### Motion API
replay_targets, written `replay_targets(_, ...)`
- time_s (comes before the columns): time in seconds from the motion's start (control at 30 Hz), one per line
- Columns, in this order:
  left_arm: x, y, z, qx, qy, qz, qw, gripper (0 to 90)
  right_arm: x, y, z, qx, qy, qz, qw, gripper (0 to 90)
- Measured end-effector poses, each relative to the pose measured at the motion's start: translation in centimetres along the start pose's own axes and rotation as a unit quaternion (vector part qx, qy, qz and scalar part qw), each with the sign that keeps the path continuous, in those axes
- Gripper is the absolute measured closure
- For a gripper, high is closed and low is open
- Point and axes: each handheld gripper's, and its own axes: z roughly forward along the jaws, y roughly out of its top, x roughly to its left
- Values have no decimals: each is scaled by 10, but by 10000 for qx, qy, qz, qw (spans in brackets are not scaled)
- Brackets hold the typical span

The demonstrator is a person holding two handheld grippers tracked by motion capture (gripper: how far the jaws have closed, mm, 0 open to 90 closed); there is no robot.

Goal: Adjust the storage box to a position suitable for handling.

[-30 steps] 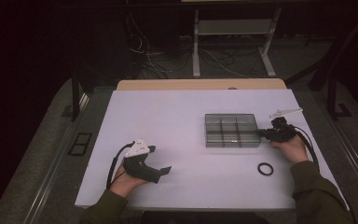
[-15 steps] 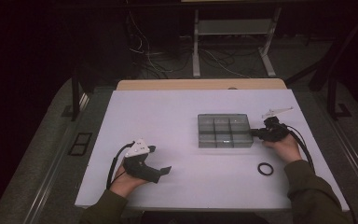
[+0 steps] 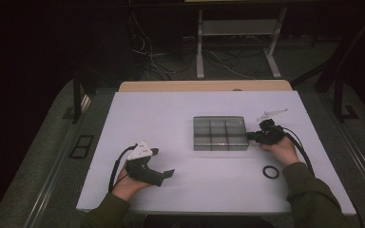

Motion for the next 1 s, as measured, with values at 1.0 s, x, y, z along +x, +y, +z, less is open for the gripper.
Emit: replay_targets(1.0,0,0,0,10,7,-3,10000,0,25,17,20,-66,207,-233,9995,889)
